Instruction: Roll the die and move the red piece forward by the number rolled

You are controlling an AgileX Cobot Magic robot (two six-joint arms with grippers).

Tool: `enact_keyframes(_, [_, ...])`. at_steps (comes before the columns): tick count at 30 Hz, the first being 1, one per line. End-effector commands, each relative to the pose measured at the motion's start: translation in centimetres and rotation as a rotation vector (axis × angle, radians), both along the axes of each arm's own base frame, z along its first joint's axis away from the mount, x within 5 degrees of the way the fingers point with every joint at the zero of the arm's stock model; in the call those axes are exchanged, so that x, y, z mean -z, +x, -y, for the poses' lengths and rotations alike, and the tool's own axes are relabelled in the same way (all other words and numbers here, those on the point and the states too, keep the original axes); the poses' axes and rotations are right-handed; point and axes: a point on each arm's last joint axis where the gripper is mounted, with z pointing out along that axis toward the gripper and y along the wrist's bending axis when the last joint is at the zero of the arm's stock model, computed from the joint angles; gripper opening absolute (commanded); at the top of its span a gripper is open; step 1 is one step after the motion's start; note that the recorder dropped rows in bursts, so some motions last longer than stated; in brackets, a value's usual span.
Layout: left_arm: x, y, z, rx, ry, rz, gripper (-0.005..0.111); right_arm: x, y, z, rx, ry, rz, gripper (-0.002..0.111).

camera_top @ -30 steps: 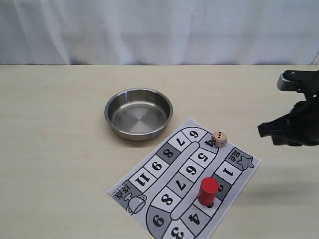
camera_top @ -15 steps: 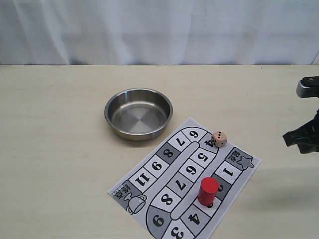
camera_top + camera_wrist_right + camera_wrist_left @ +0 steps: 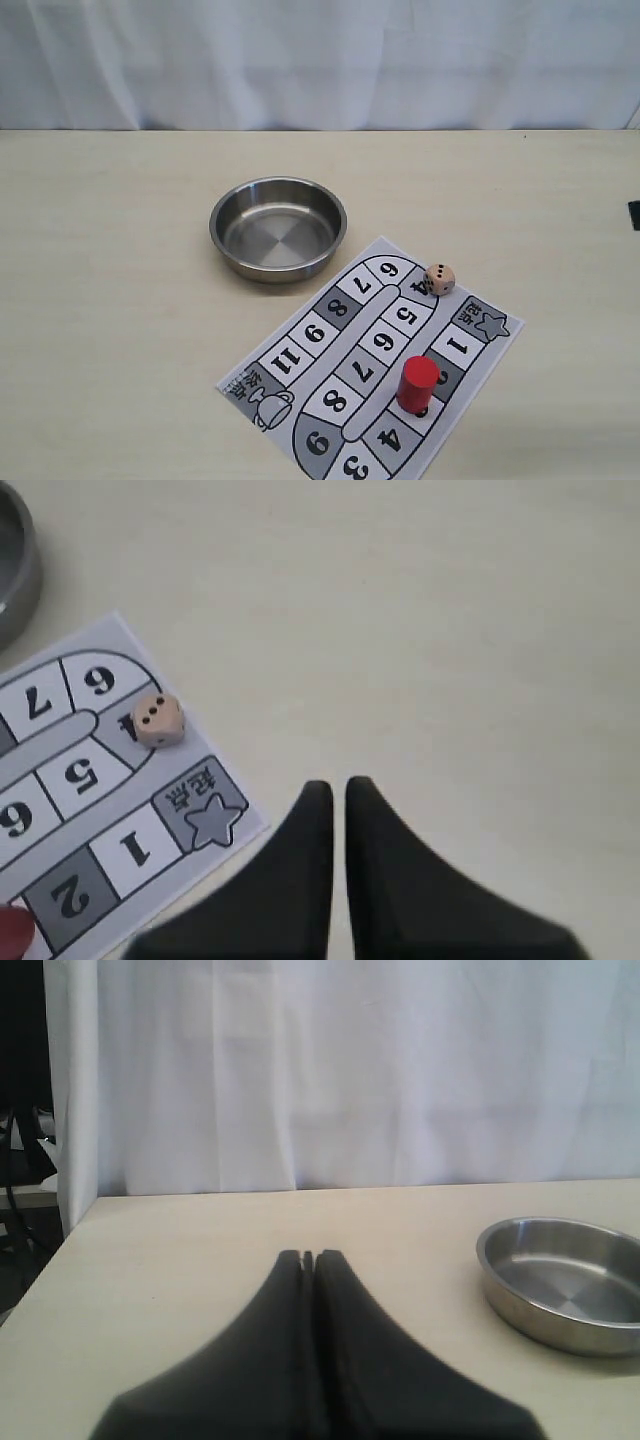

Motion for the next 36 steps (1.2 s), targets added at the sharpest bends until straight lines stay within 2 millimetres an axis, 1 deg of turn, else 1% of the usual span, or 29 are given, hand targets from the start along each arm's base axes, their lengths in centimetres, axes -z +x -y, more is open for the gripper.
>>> enact_keyframes(1, [0.0,0.0,0.0,0.001,-0.007,0.005,0.000,-3.2,-3.2,-0.2,0.005,-0.017,0.176,0.004])
enact_keyframes(5, [0.0,0.0,0.0,0.001,-0.007,0.005,0.000,-5.7,-6.5,-0.6,0.005,-0.031,0.325,0.004])
enact_keyframes(6, [0.0,0.0,0.0,0.001,-0.007,0.005,0.000,-6.4,-7.7,-0.7,0.005,-0.036,0.374,0.004])
enact_keyframes(8, [0.0,0.0,0.0,0.001,-0.007,0.005,0.000,-7.1,-9.2,-0.9,0.003,-0.042,0.430,0.004])
enact_keyframes(9, [0.0,0.0,0.0,0.001,-0.007,0.005,0.000,-7.6,-10.4,-1.0,0.002,-0.038,0.472,0.004])
enact_keyframes(12, [0.0,0.0,0.0,0.001,-0.007,0.005,0.000,-8.5,-13.1,-1.4,-0.003,-0.026,0.567,0.004])
enact_keyframes(18, [0.0,0.0,0.0,0.001,-0.007,0.005,0.000,-9.1,-18.3,-2.1,-0.021,-0.029,0.710,0.004])
enact_keyframes(25, [0.0,0.0,0.0,0.001,-0.007,0.005,0.000,-8.6,-23.2,-2.7,-0.036,-0.047,0.841,0.004])
enact_keyframes(28, [0.0,0.0,0.0,0.001,-0.007,0.005,0.000,-8.2,-24.8,-2.9,-0.044,-0.054,0.875,0.004])
enact_keyframes(31, [0.0,0.0,0.0,0.001,-0.007,0.005,0.000,-7.7,-25.8,-3.1,-0.051,-0.059,0.888,0.004])
enact_keyframes(36, [0.0,0.0,0.0,0.001,-0.007,0.005,0.000,-7.5,-25.9,-3.1,-0.059,-0.058,0.862,0.004])
